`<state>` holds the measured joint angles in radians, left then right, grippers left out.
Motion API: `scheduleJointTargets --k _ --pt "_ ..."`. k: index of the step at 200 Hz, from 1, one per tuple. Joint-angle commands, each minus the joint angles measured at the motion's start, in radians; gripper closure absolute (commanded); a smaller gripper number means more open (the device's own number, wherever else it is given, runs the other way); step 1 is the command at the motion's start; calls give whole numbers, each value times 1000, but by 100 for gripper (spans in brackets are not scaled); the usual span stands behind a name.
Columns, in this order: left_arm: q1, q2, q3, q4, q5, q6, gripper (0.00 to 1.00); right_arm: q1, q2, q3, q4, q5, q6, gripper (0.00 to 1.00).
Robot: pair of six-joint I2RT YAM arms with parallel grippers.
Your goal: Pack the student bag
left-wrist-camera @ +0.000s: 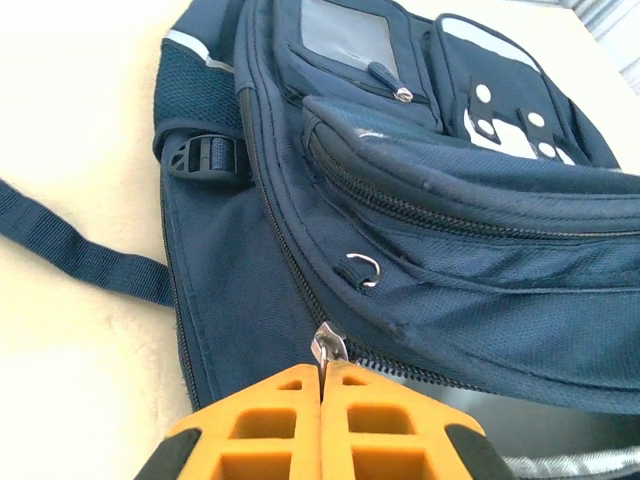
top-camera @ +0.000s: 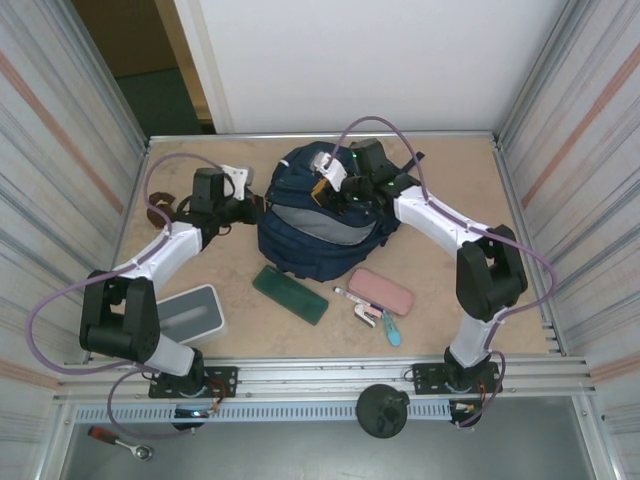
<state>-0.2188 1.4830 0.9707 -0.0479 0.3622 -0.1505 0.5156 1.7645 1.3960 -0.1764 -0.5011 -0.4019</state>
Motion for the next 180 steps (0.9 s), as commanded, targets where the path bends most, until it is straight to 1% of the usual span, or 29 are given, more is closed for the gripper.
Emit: scheduleJointTargets --k 1,22,56,70,86,106,130,180 --pt "32 45 55 11 -89 26 100 -76 -108 -60 56 -43 -2 100" --pt "32 110 99 16 -70 22 100 -99 -126 -84 109 -136 22 100" --pt "27 204 176 27 -42 21 100 -107 -100 -50 106 -213 24 100" --pt "27 245 211 26 -33 21 100 -109 -82 -32 99 -229 29 100" --pt "25 269 242 14 -29 21 100 -109 -60 -12 94 -209 40 100" --pt "27 248 235 21 -55 17 100 -106 -27 12 94 -203 58 100" --pt "43 196 196 36 -100 -3 100 -74 10 41 122 -197 60 100" --pt "101 72 100 55 -131 -43 100 6 136 235 126 -204 76 99"
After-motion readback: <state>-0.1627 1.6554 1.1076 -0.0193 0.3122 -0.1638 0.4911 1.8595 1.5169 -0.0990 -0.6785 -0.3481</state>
